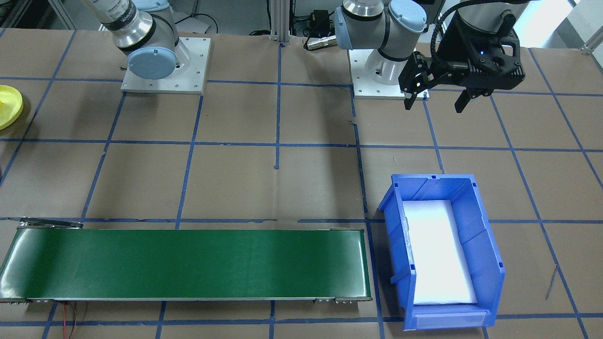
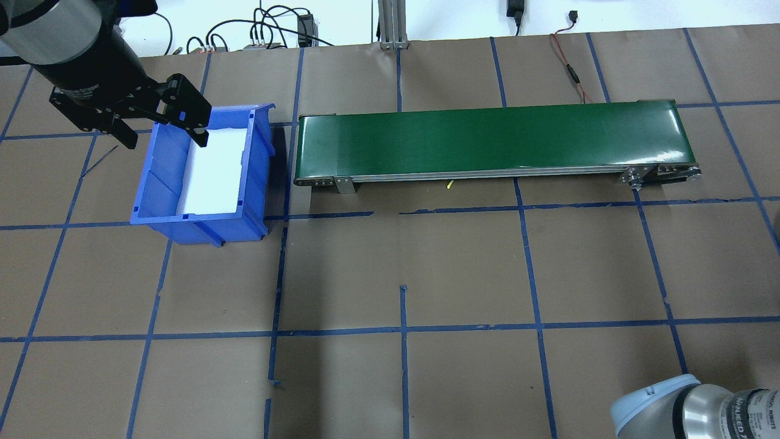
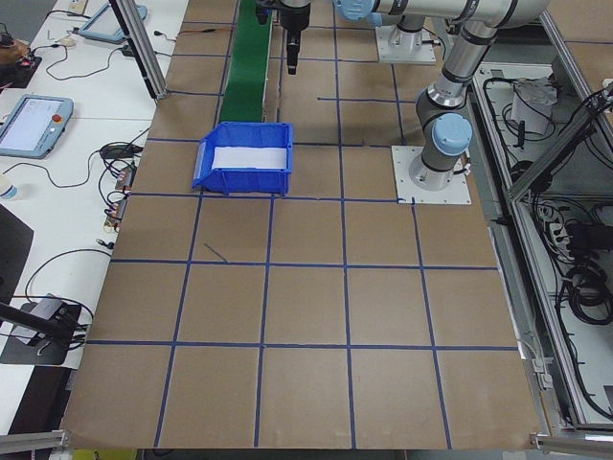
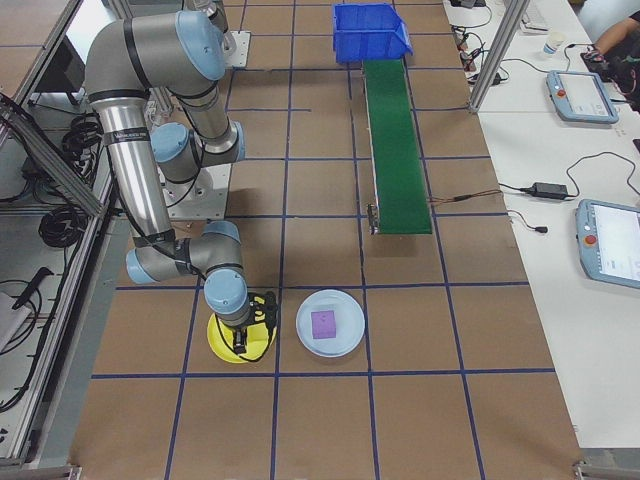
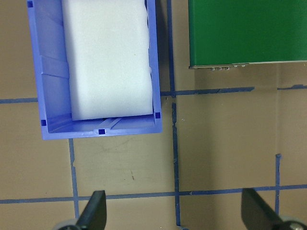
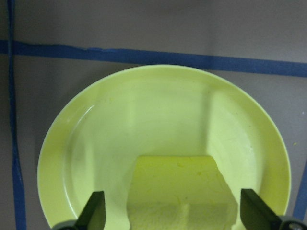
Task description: Move block left to right into plate
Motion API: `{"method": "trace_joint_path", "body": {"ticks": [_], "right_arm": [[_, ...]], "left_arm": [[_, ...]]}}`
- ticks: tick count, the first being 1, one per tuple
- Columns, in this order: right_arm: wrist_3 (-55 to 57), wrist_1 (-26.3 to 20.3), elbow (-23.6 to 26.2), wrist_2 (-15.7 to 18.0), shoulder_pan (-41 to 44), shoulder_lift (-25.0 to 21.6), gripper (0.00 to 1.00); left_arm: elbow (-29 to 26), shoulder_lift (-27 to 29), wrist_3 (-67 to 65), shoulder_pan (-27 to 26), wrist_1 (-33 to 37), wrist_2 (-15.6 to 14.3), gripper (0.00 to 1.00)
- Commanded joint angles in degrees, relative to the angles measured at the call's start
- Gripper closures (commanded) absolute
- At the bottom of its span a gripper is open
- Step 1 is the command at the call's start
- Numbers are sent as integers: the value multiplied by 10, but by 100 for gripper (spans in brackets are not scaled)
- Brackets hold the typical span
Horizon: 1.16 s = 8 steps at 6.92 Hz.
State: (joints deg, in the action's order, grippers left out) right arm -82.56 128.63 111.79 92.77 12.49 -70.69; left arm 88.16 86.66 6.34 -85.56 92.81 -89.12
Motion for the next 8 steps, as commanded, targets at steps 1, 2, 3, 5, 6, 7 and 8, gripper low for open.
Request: {"method": "trace_joint_path", "body": {"ticks": [1, 2, 3, 5, 6, 7, 8], "right_arm": [[10, -7, -22, -1, 9, -9, 0], [13, -20, -58, 1, 42, -13, 0], [27, -61, -100, -4, 77, -25, 0], [67, -139, -167, -6, 149, -65, 2], [88, -170, -191, -4, 191, -78, 3], [160, -262, -202, 2, 232, -109, 2], [257, -344, -201, 3, 264, -148, 2]], "left_arm": [[0, 0, 0, 0, 0, 0, 0], [0, 0, 1, 0, 0, 0, 0], [0, -1, 0, 0, 0, 0, 0], [-1, 0, 0, 0, 2, -1, 0], [-2, 0, 0, -1, 4, -7, 0], [-8, 5, -11, -3, 6, -10, 0], [-18, 13, -11, -3, 27, -10, 0]]}}
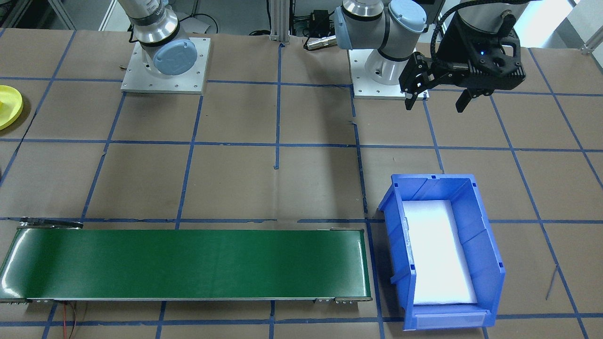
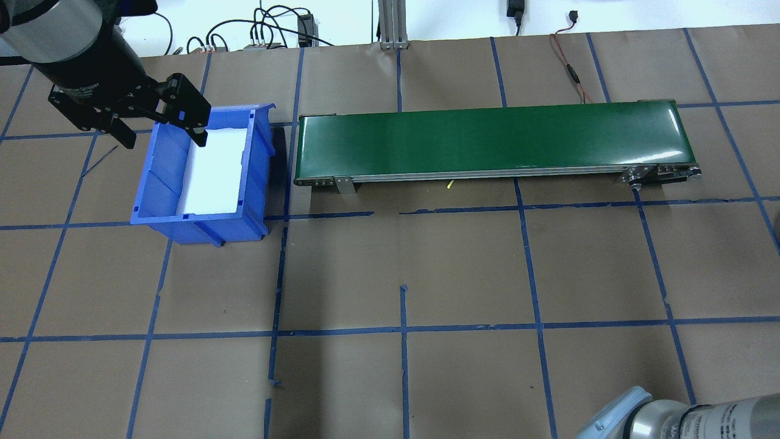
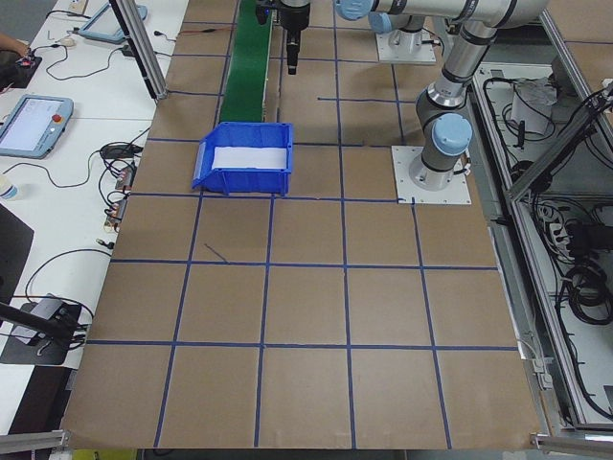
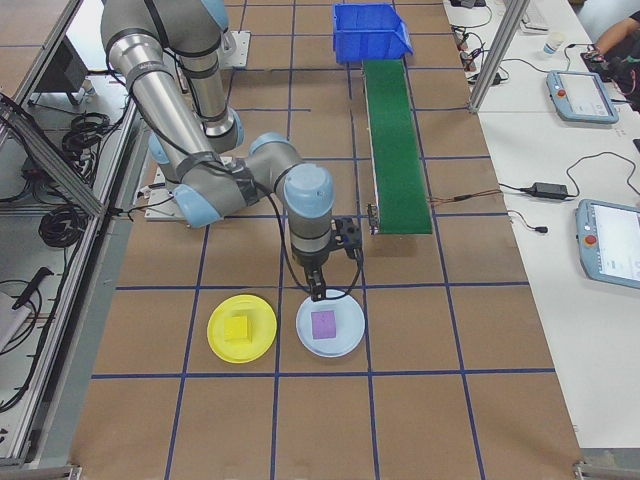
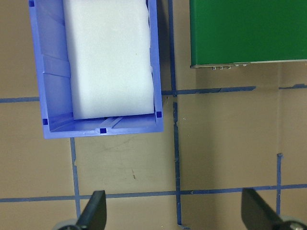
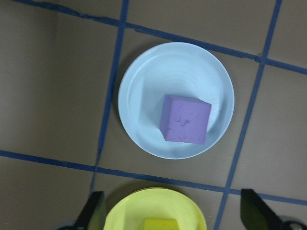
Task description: Move block left to right into plate
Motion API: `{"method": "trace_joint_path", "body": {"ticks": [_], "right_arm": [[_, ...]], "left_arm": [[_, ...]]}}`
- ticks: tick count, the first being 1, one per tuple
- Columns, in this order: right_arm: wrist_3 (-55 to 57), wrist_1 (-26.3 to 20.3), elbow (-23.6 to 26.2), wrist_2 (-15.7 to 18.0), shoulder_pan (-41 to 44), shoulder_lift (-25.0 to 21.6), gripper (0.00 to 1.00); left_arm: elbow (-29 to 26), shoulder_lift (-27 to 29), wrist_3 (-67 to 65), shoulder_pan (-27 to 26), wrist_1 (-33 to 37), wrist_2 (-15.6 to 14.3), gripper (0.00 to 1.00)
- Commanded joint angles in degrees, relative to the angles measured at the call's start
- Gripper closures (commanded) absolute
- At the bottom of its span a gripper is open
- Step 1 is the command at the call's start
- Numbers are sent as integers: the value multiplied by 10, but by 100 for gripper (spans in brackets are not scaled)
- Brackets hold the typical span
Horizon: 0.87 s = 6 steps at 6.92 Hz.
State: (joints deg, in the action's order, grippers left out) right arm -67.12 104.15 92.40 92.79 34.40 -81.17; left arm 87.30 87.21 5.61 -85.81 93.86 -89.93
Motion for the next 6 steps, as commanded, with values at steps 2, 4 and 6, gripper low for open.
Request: {"method": "trace_joint_path", "body": {"ticks": [2, 4, 6], "right_arm": [[267, -174, -7, 19, 173, -98, 1], [369, -206, -10, 15, 309, -129, 0], [526, -204, -25, -8, 439, -136, 0]], "left_arm": [[-23, 16, -4, -1, 19, 0, 0], [-28, 23, -4, -1, 5, 1, 0], [-34, 29, -3, -1, 5, -1, 0]]}}
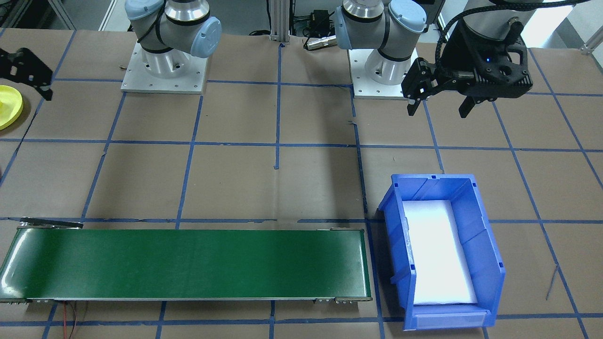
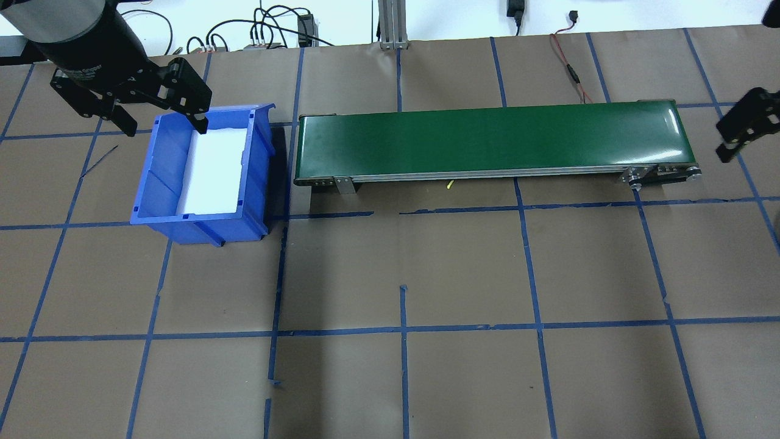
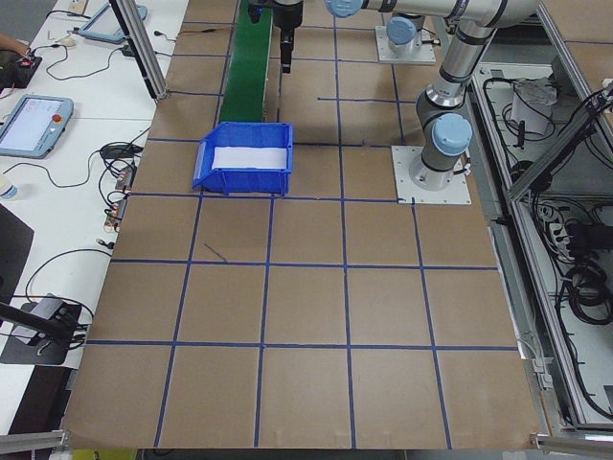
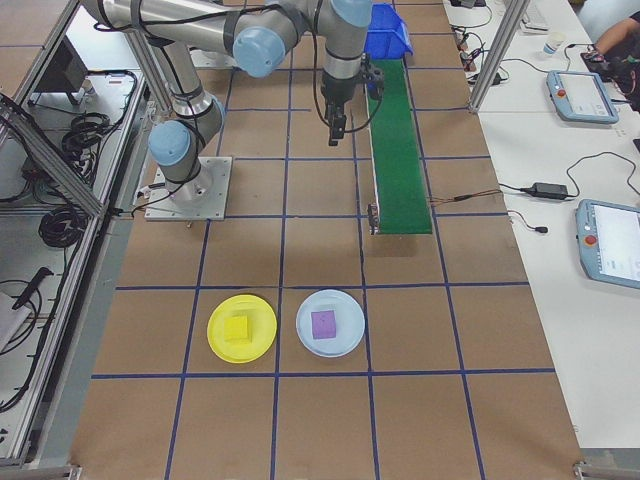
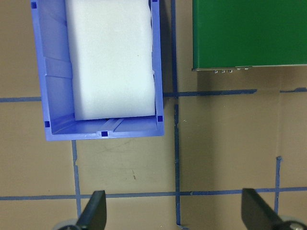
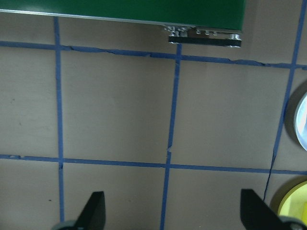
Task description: Move block left to right into plate
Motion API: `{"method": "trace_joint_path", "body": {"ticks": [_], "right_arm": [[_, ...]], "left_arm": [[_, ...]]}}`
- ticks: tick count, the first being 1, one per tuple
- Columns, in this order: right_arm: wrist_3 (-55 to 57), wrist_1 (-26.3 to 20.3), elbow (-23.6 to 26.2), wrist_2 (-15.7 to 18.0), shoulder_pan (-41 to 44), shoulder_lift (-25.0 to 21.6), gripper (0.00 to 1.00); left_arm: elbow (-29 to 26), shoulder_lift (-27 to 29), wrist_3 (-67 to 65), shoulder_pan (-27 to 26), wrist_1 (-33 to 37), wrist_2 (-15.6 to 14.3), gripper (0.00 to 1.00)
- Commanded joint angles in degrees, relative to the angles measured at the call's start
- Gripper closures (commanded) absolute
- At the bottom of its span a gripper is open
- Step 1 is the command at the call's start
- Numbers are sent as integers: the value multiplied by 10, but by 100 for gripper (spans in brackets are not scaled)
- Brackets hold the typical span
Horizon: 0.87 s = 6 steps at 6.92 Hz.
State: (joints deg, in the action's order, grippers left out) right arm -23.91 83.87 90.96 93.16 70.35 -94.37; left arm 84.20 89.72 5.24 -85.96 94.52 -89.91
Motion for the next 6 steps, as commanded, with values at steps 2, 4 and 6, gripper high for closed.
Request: {"method": "trace_joint_path", "body": {"ticks": [2, 4, 6], "right_arm": [[279, 4, -56, -25, 201, 31, 0], [359, 4, -114, -20, 267, 84, 0], [353, 1, -106, -32, 255, 86, 0]], "left_arm": [[8, 5, -2, -7, 0, 3, 0], [12, -1, -10, -9, 1, -1, 0], [26, -8, -12, -21, 5, -4, 0]]}}
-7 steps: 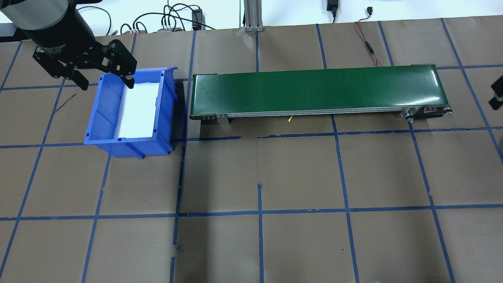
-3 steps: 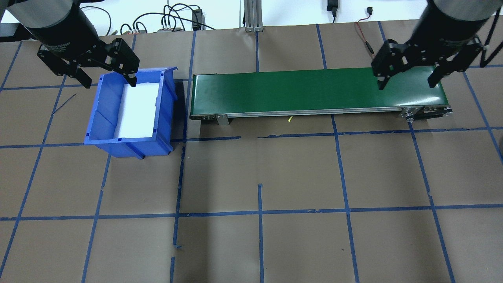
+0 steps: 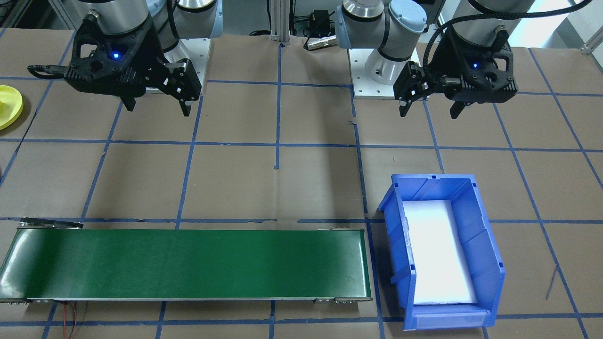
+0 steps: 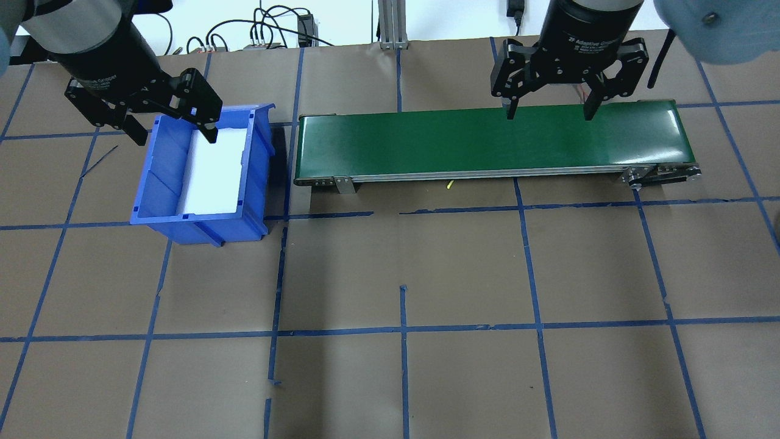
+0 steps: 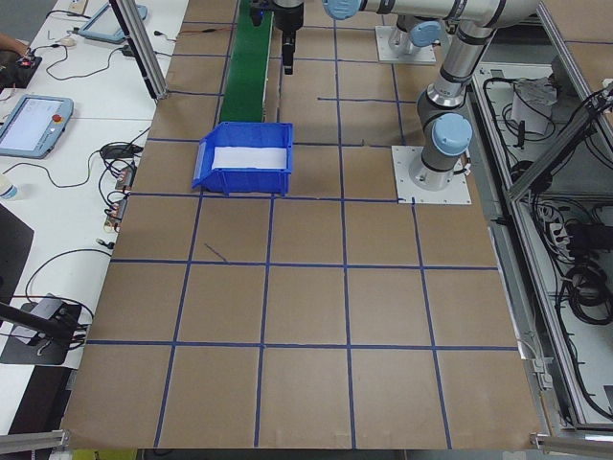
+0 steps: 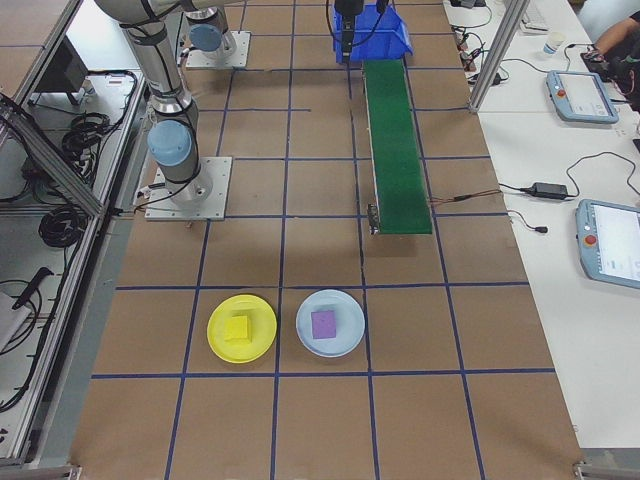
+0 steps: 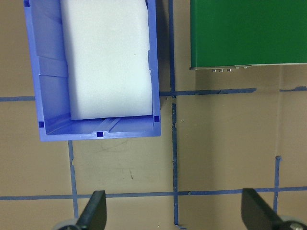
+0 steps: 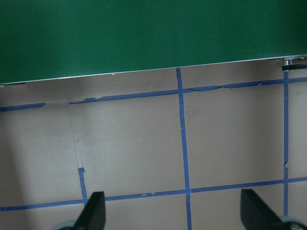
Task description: Move block left to right into plate
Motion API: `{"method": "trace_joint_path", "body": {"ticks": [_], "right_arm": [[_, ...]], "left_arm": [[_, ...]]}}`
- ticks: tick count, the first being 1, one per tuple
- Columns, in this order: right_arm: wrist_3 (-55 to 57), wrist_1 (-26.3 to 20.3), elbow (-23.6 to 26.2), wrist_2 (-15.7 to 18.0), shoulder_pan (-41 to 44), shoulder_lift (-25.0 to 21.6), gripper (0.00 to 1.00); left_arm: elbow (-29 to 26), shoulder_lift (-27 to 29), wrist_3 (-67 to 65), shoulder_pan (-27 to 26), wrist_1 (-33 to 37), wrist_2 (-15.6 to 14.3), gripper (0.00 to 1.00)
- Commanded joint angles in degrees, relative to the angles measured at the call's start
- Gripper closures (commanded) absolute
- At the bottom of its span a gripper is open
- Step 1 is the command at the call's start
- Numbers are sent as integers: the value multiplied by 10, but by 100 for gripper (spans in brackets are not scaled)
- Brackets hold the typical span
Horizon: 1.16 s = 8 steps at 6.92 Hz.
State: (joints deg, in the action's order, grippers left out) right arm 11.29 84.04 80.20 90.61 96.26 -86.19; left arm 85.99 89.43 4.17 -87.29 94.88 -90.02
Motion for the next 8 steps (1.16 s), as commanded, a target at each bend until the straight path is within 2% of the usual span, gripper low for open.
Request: {"method": "trace_joint_path", "body": {"ticks": [1, 4, 8], "right_arm": [[-1, 0, 1, -40, -32, 1, 0], [-8, 1, 30, -34, -49, -27, 0], [-14, 4, 33, -31, -49, -28, 0]], "left_arm": [[9, -7, -1, -10, 1, -2, 0], [12, -8, 0, -10, -1, -1, 0], [11, -8, 1, -10, -4, -2, 0]]}}
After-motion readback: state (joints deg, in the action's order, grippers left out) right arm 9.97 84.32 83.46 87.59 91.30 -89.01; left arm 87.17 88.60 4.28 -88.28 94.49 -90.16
